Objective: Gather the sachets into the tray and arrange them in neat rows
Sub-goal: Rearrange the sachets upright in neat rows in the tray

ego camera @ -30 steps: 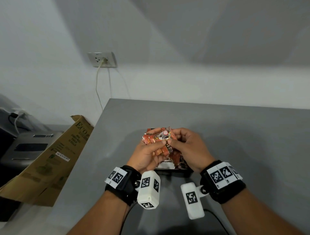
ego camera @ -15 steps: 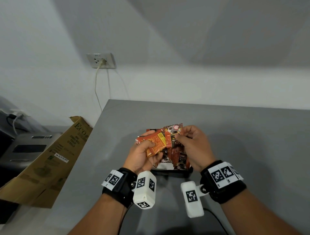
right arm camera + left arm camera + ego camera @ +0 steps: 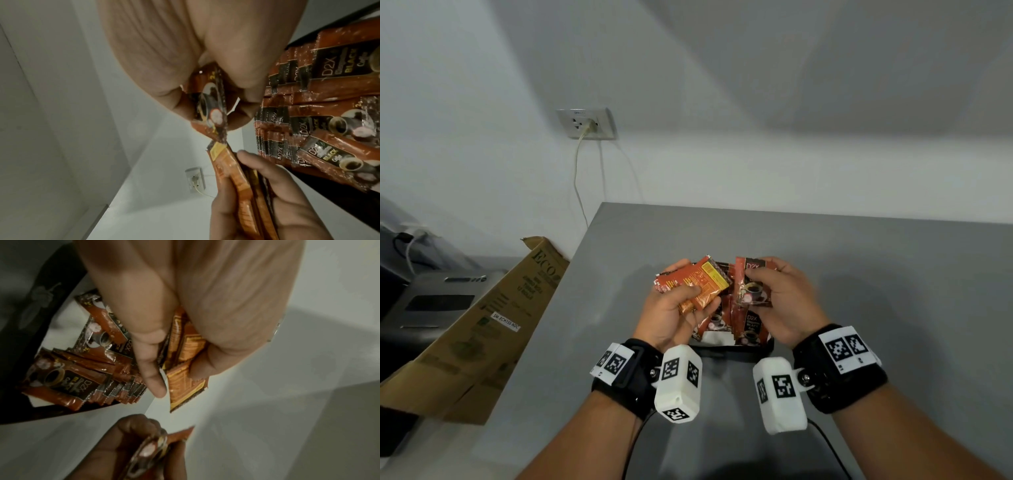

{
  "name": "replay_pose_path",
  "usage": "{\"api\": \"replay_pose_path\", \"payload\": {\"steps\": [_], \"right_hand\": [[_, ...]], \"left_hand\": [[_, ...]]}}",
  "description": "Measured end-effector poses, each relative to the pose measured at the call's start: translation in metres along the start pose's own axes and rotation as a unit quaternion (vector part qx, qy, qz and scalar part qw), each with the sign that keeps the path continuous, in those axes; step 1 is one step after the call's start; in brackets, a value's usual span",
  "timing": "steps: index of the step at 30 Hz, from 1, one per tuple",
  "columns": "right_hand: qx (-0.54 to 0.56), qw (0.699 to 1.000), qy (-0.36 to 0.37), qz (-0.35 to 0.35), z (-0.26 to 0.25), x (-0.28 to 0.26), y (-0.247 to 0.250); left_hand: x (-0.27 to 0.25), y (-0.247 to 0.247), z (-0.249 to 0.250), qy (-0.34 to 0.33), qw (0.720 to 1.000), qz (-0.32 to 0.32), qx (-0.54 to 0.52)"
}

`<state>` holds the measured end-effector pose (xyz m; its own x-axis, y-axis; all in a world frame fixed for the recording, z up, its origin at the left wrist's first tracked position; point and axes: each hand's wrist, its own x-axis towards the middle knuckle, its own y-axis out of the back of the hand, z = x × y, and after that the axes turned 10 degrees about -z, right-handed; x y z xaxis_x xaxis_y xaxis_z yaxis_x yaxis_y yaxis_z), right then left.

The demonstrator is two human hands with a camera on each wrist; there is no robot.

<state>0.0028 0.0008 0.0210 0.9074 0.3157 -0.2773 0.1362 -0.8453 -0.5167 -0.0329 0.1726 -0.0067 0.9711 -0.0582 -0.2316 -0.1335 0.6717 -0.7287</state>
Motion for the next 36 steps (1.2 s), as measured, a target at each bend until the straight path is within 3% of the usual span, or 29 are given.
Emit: {"api": "replay_pose_path", "payload": {"steps": [4,8,11,13,15,18,20,23,25,28,36], "right_hand": [[-0.011,0.999,-0.042,-0.027,0.011,0.001,-0.009],[-0.045,0.998,0.015,0.028,0.013,0.003,-0.015],[-0.055,0.996,0.063,0.009,0.003,0.002,-0.009],[-0.228,0.963,0.142,0.008,-0.002,-0.003,-0.004],[-0.394,0.897,0.196,-0.047,0.002,-0.007,-0.002],[-0.467,0.853,0.198,-0.121,0.018,-0.013,0.000],[-0.446,0.872,0.176,-0.105,0.020,-0.015,0.002],[-0.288,0.948,0.120,-0.062,0.012,-0.015,0.002],[-0.192,0.978,0.064,-0.038,0.010,-0.011,0.001],[-0.109,0.993,0.006,-0.041,0.014,-0.005,-0.004],[-0.079,0.995,-0.053,-0.016,0.020,-0.001,-0.008]], "left_hand": [[0.000,-0.007,-0.005,-0.013,1.000,-0.009,0.020],[-0.001,-0.009,-0.009,0.000,0.999,-0.021,0.029],[0.000,-0.002,-0.005,0.032,0.999,-0.015,-0.025],[0.002,0.000,-0.003,0.053,0.998,-0.004,-0.020],[0.003,-0.003,-0.004,0.057,0.998,-0.003,0.000],[0.007,-0.004,-0.002,0.012,0.999,0.016,0.050],[0.008,-0.004,0.004,-0.017,0.996,0.021,0.091],[0.006,-0.002,0.010,-0.034,0.992,0.015,0.123],[0.004,-0.005,0.009,-0.039,0.991,-0.003,0.130],[0.000,-0.009,0.001,-0.033,0.990,-0.036,0.135],[0.000,-0.004,-0.001,0.034,0.995,-0.014,0.092]]}}
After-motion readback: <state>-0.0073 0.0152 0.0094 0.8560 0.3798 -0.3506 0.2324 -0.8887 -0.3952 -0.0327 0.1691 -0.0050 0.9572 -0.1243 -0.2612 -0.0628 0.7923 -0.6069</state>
